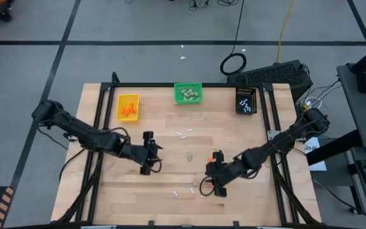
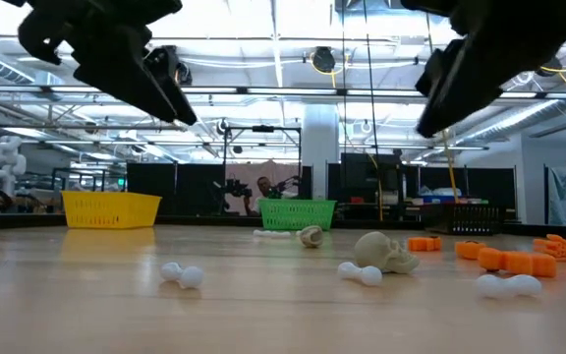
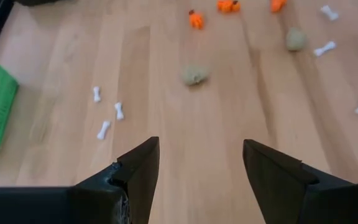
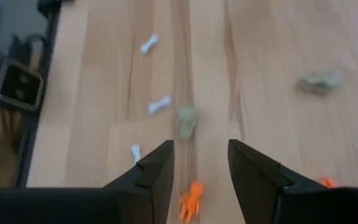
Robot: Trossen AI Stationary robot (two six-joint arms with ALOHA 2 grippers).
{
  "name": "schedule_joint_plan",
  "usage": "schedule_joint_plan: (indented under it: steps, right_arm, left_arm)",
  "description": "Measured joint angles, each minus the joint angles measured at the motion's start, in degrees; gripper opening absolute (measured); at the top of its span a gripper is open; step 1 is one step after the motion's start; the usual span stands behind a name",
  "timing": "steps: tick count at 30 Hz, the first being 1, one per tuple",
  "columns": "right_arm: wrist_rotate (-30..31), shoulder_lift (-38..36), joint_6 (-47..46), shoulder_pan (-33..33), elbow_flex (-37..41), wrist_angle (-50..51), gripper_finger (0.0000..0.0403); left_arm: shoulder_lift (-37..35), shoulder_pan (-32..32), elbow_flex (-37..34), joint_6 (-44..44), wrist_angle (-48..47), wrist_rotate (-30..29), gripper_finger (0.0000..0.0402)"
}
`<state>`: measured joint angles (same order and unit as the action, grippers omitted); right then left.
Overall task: Sort Halloween decoration
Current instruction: Put the white bone toy into the black bin
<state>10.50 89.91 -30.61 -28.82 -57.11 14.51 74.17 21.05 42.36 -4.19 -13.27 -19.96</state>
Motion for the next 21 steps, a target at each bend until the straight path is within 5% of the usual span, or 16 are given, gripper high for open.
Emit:
schedule_joint_plan:
  steps: [13, 21]
  right_arm:
    - [7.4, 7.8, 4.2, 2.1, -14.4, 20.0, 0.0137]
    - [-3.1, 12.4, 3.2, 1.2, -17.8, 22.7, 0.0137]
  left_arm:
    - [0.0, 3.2, -1.3, -4.8, 2.4, -2.5, 0.0231]
    - [0.0, 4.9, -1.3, -5.9, 2.3, -4.4, 0.0231]
